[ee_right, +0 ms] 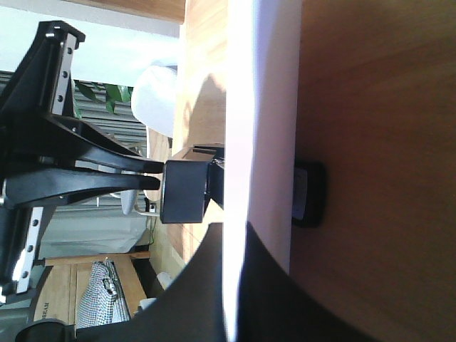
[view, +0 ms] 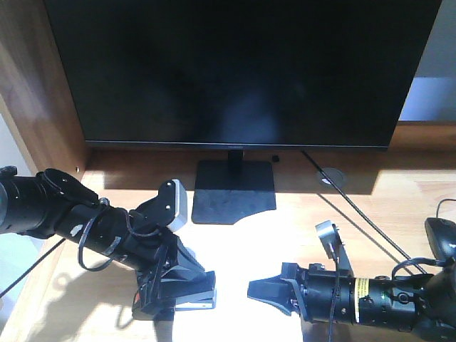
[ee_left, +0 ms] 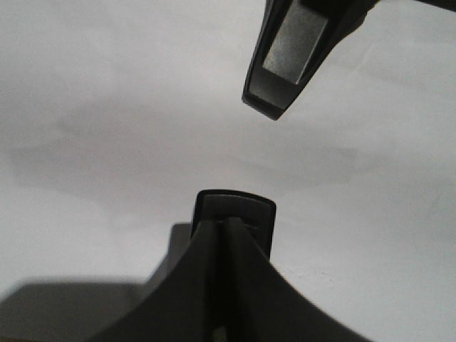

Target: Grab stapler and paper to desk for stapling

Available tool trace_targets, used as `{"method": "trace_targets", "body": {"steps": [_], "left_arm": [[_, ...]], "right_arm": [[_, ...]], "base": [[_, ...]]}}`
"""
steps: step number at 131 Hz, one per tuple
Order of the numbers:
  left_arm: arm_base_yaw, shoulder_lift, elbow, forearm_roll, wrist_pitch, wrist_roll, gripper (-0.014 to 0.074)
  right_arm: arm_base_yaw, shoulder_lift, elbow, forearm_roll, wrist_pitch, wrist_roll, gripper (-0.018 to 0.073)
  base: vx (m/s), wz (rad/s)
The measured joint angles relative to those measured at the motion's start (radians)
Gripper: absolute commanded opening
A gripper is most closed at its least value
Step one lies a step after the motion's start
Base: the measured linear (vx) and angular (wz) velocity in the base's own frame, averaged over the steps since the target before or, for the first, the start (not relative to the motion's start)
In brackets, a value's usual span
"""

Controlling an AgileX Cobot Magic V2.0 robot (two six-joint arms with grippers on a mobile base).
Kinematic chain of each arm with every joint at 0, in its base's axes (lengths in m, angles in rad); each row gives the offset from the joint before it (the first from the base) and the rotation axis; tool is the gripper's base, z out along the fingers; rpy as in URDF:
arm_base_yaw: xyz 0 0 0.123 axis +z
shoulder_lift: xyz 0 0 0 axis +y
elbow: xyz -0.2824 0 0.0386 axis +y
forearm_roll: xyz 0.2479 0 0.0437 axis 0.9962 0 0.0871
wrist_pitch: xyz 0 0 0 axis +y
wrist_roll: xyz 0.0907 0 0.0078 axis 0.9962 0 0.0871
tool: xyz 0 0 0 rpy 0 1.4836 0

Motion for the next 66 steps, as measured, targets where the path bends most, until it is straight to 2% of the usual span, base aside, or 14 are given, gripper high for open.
{"method": "trace_targets", "body": {"steps": [31, 66], "left_arm": [[0.000, 0.056, 0.000, -0.014, -0.002, 0.040, -0.0006], [0.000, 0.129, -0.014, -0.058, 0.038, 0.050, -0.0006]], "right_arm": [[0.000, 0.000, 0.000, 0.000, 0.000, 0.000, -0.0003], [0.000, 0.000, 0.000, 0.000, 0.000, -0.001, -0.0003]], "base": [[0.00, 0.00], [0.00, 0.00]]}}
